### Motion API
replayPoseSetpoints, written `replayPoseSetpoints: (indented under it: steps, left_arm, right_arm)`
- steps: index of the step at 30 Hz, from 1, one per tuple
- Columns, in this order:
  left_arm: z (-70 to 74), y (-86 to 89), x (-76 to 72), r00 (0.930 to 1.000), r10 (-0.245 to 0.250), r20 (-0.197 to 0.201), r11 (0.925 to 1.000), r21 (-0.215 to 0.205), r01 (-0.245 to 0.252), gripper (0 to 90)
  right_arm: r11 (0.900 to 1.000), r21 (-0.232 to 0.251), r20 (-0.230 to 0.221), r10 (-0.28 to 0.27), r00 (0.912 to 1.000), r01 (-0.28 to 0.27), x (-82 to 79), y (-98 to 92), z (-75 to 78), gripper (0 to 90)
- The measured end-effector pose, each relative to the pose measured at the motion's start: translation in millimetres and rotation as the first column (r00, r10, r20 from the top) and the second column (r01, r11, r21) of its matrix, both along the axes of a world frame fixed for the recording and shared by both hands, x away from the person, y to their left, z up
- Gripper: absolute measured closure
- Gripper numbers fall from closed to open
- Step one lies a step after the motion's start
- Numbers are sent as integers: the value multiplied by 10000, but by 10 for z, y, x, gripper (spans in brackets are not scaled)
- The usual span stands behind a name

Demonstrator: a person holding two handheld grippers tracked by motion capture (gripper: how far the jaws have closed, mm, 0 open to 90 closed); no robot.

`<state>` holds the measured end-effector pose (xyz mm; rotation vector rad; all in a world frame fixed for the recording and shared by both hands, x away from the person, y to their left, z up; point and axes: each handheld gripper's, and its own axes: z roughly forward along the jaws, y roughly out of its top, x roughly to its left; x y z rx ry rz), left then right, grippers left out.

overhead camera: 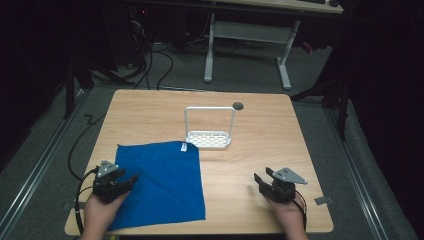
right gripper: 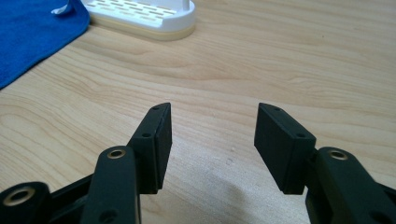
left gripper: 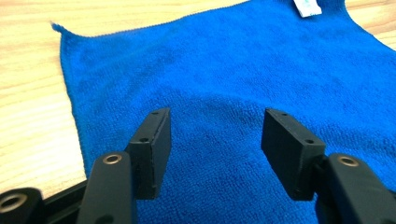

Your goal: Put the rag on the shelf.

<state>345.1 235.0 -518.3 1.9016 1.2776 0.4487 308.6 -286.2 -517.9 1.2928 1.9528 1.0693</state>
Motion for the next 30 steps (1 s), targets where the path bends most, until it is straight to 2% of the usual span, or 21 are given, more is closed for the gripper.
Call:
replayPoseSetpoints:
  steps: [2,4,9,21,25,30]
  left_arm:
    - [-5,17,2,10000,35,-65,9999,-164,-37,436]
    - [-15,29,7,9999,82,-120,9998,-160,-84,436]
    - [-9,37,-2,9999,121,-83,9996,-244,-123,436]
    - [25,-101,-32,9996,-284,-16,9988,-406,283,463]
    - [25,-123,-62,9993,-348,110,9993,-154,349,482]
    - [16,-28,-168,9996,-143,230,9999,15,143,548]
  right_arm:
    - [9999,-70,121,89,9999,-88,-21,13,18,468]
    - [9999,-102,178,139,9997,-137,-25,22,25,468]
    - [9998,-107,88,144,9999,-143,-10,37,18,467]
    - [9991,-118,46,413,9991,-413,-9,102,11,477]
    - [9973,-129,67,725,9973,-724,-12,191,22,495]
    - [9858,-251,85,1661,9861,-1659,36,506,43,596]
